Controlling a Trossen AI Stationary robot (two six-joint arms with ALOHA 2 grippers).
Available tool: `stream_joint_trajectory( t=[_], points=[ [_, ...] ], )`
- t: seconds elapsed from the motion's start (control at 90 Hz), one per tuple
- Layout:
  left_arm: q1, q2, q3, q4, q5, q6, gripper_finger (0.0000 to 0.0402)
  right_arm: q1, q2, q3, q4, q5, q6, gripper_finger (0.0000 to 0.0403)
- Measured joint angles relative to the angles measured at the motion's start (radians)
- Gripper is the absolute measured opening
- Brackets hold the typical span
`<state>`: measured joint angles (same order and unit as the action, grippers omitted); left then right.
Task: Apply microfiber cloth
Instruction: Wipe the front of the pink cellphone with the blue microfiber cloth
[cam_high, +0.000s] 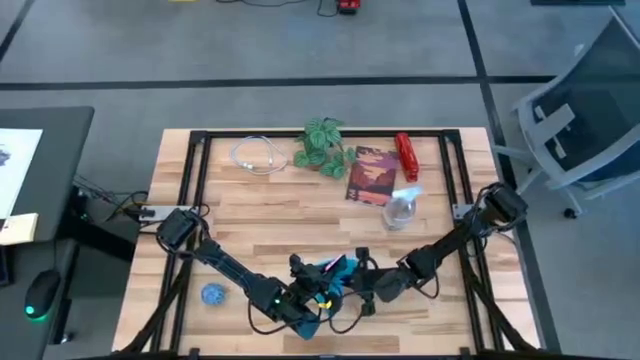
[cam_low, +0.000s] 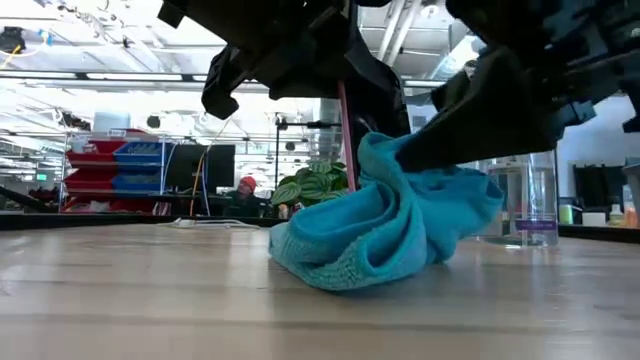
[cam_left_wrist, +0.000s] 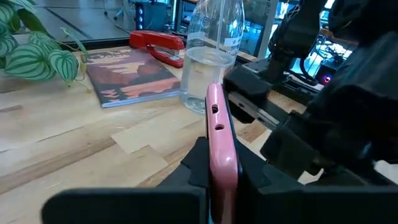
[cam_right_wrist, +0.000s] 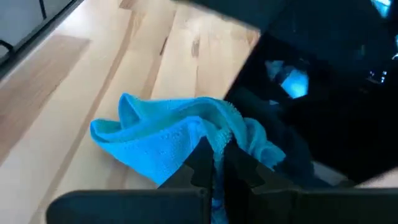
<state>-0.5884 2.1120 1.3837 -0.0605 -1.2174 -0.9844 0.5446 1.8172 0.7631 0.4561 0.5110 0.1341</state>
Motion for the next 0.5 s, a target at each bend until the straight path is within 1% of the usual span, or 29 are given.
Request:
stream_joint_trajectory(
  t=[0.289, 0.5],
  points=[
    [-0.006, 0.0, 0.001, -0.011, -0.001, 0.0, 0.0006, 0.031, 0.001, -0.003, -0.141, 0.017, 0.041, 0.0],
    [-0.025, 0.002, 0.001, -0.023, -0.034, -0.002, 0.0007, 0.107, -0.02, -0.004, -0.341, 0.029, 0.087, 0.0001]
  ],
)
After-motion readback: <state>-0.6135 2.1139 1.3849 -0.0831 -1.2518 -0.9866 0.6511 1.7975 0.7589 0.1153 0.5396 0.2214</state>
